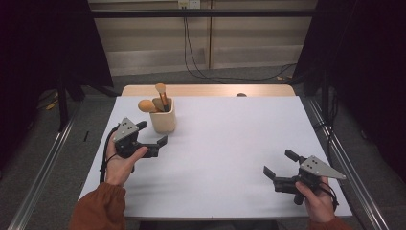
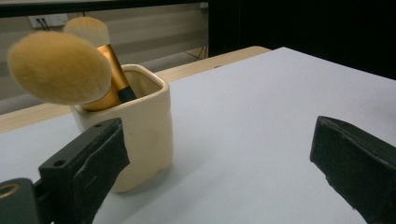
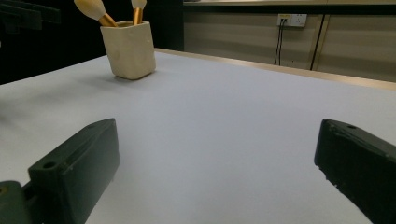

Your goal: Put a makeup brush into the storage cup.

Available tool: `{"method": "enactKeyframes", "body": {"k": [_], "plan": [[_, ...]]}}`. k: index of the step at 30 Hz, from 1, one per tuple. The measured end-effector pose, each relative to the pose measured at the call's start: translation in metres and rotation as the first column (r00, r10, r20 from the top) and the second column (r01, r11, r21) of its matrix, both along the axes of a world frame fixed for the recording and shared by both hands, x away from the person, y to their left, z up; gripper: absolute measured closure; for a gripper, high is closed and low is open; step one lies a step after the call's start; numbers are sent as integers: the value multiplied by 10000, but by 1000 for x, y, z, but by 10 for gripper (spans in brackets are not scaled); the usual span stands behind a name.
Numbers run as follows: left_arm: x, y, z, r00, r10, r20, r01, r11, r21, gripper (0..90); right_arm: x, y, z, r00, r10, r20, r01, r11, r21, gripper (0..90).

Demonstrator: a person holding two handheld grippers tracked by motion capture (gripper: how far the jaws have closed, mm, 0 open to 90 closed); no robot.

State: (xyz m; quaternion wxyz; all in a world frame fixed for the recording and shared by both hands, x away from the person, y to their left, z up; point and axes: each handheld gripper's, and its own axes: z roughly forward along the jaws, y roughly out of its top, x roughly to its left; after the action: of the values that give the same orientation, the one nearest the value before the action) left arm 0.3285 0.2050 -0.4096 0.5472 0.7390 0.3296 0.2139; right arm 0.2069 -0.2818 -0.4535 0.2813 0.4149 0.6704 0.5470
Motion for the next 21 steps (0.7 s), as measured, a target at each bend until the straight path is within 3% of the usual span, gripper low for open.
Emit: {"method": "enactKeyframes", "body": {"k": [3,5,9,12,15,17,21], "plan": [[-5,6,-1,9989,306,369,-309,9995,76,36,0,0,0,10000,-23,38,23,10000,-22,0],[-9,10,-3,9997,209,159,-208,9998,-39,35,-1,0,1,10000,17,71,-17,10000,-5,0],[-17,16,-7,9995,240,186,-237,9996,-146,35,-1,0,2,9999,49,136,-49,10000,-15,0],[-25,17,-8,9990,318,304,-318,9995,4,34,-1,0,2,9999,70,129,-69,10000,-49,0],[-34,19,-8,9998,183,117,-180,9996,-221,30,-1,0,1,9998,102,141,-101,9999,-47,0],[-39,20,-9,9992,327,227,-325,9994,-105,30,-1,0,1,9998,122,140,-121,9999,-78,0],[-45,26,-14,9993,380,4,-380,9992,-135,31,-3,0,2,9996,169,234,-165,9997,-158,0]]}}
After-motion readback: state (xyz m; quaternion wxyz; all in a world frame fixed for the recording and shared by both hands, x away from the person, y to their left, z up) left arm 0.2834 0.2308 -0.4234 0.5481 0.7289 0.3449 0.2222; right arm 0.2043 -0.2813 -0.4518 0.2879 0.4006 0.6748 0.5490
